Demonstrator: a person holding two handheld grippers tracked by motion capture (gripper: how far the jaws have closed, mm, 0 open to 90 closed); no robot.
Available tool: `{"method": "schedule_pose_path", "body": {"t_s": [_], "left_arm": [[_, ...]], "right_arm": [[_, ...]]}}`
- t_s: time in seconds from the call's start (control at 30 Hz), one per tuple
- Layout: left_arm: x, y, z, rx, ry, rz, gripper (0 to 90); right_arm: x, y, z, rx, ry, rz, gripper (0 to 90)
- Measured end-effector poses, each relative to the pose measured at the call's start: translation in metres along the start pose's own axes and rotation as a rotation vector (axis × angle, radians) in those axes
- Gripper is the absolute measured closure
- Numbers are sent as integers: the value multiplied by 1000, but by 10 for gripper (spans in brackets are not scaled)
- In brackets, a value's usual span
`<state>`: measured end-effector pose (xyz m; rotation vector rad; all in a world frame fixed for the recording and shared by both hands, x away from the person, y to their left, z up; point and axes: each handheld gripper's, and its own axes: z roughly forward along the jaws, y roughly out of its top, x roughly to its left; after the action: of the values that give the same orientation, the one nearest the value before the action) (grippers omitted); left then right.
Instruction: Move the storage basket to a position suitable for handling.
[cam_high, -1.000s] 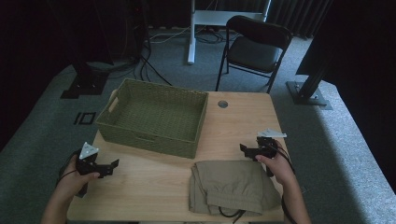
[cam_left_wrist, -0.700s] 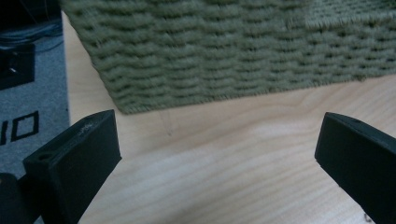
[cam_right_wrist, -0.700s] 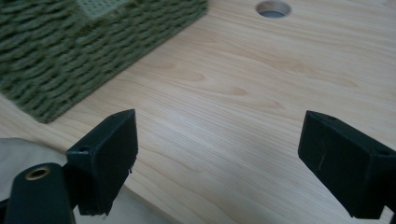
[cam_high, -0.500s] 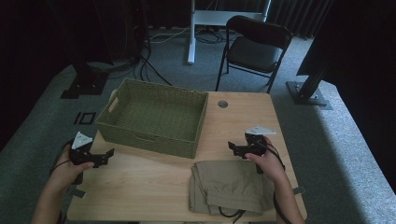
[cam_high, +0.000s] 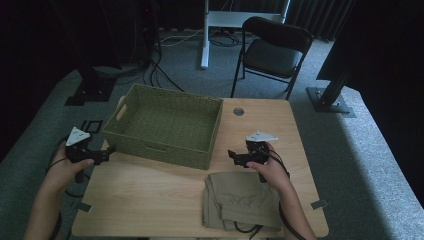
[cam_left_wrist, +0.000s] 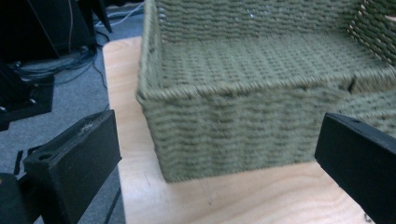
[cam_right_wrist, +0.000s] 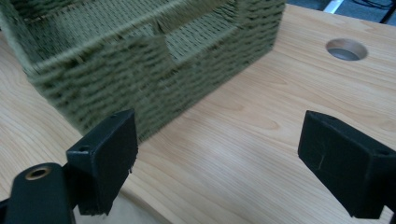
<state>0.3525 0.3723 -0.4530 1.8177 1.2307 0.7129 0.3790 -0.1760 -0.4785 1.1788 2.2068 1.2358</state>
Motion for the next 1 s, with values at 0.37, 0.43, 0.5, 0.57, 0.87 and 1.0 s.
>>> {"method": "schedule_pose_path", "body": {"t_s": [0.37,0.43,0.5,0.57,0.87,1.0], "left_arm": [[16,24,12,-45,57,-3,9],[20,30,16,-75,60,-31,24],[23,34,20,-93,72,-50,59],[27,37,26,-90,79,-52,67],[38,31,52,-83,154,-53,379],[36,24,64,-20,155,-35,501]], "right_arm": [[19,24,5,-44,35,-1,118],[22,27,6,-49,39,-7,118],[24,29,6,-50,43,-9,118],[29,31,9,-51,48,-12,130],[38,34,17,-59,49,-16,148],[42,36,23,-50,35,-2,230]]}}
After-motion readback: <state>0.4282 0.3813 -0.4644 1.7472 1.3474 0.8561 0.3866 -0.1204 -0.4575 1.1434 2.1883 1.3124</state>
